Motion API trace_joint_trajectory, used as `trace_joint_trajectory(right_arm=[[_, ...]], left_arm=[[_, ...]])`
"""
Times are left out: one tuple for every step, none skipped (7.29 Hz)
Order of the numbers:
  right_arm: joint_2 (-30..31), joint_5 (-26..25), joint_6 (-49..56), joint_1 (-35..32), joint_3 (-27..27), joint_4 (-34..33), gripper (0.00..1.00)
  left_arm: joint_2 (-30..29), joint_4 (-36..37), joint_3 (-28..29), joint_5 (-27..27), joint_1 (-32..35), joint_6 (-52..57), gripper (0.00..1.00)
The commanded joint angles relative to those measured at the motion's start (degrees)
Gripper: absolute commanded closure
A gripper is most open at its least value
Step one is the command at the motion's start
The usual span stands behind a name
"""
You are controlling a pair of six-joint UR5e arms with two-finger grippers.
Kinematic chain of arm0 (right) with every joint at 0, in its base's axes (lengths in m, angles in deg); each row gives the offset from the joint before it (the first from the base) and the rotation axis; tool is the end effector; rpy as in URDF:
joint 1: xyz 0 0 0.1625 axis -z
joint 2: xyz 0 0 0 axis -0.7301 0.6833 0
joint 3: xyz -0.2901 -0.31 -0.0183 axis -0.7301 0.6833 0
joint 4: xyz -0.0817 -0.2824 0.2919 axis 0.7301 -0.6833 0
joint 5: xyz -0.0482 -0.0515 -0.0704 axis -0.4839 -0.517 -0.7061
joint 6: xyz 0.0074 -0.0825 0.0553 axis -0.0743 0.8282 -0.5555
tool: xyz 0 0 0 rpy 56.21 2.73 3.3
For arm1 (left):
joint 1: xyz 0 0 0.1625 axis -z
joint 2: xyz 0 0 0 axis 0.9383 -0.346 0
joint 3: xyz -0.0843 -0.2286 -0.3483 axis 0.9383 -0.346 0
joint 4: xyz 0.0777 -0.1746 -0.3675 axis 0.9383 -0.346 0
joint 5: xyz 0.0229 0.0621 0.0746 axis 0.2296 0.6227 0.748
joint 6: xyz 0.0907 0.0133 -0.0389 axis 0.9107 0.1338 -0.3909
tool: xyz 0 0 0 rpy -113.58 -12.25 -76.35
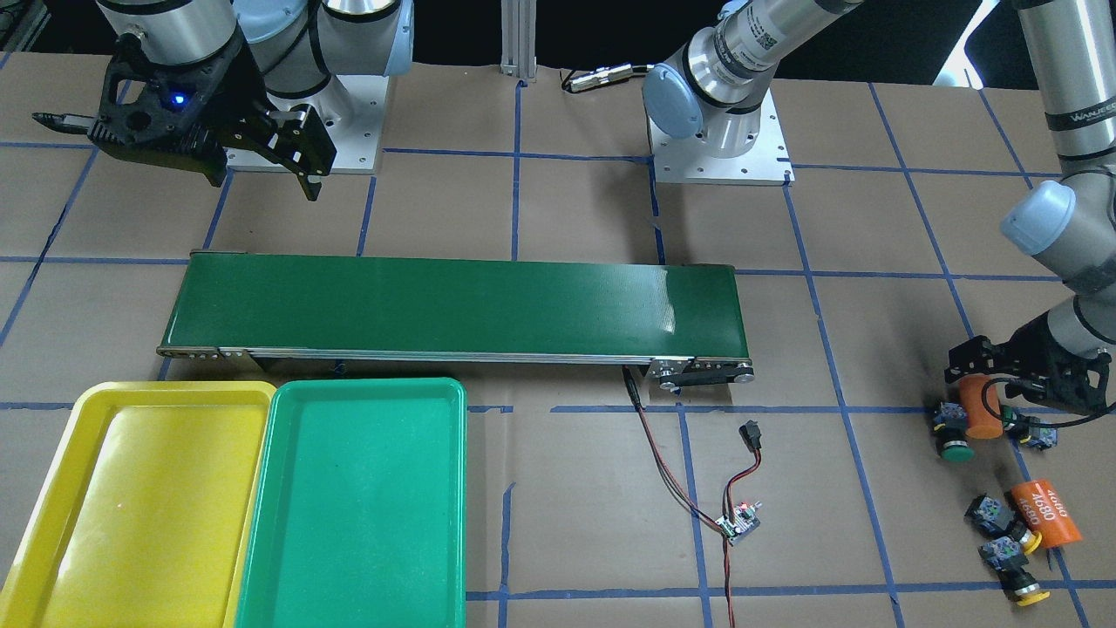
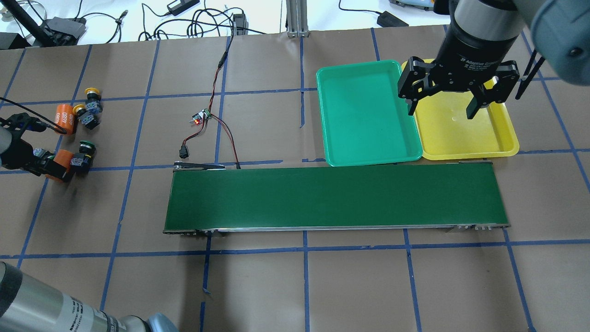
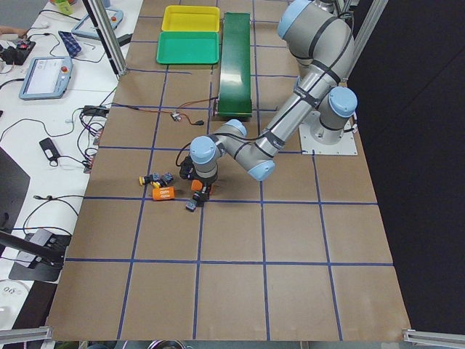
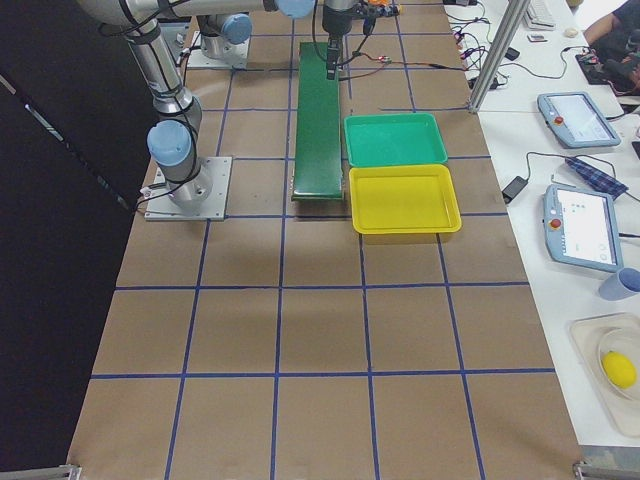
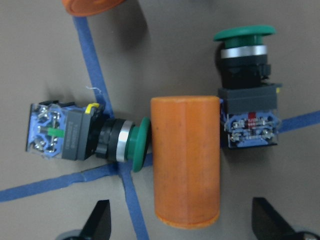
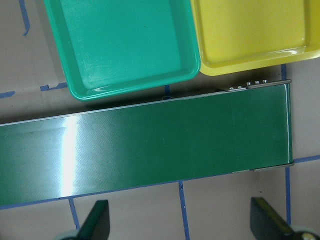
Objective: Sort buttons by color to trays
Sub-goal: 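Grasp an orange cylinder with the left gripper and lift it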
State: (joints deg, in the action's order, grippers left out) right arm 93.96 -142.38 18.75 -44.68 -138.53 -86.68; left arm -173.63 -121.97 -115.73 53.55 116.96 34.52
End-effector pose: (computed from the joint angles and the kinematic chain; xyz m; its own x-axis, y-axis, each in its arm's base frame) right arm 0.1451 -0.4713 0.5070 -0.9895 0.1431 0.0205 0.1439 0.9885 0.0462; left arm 0.3089 -0.5308 0.1801 -0.9693 0.2416 0.0460 0.2428 0.9698 0.0225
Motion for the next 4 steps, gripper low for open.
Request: trace_joint_trajectory(right_arm=[[0.0,0.0,0.0,0.0,0.09,0.0,0.0],[0.0,0.0,0.0,0.0,0.0,-0.08,0.0],[0.0,0.0,0.0,0.0,0.0,0.0,0.0],[0.0,0.0,0.0,0.0,0.0,0.0,0.0]], left_arm=[[-0.67,0.11,-0.14,0.19,0.0,0.38,0.43],[-0.76,0.11,0.12,0.19,0.0,0.47,0.7],[-0.58,0.11,0.73,0.27,0.0,0.47,0.82],[1.25,0.02,0.91,0.01,0.08,0.47,0.91]])
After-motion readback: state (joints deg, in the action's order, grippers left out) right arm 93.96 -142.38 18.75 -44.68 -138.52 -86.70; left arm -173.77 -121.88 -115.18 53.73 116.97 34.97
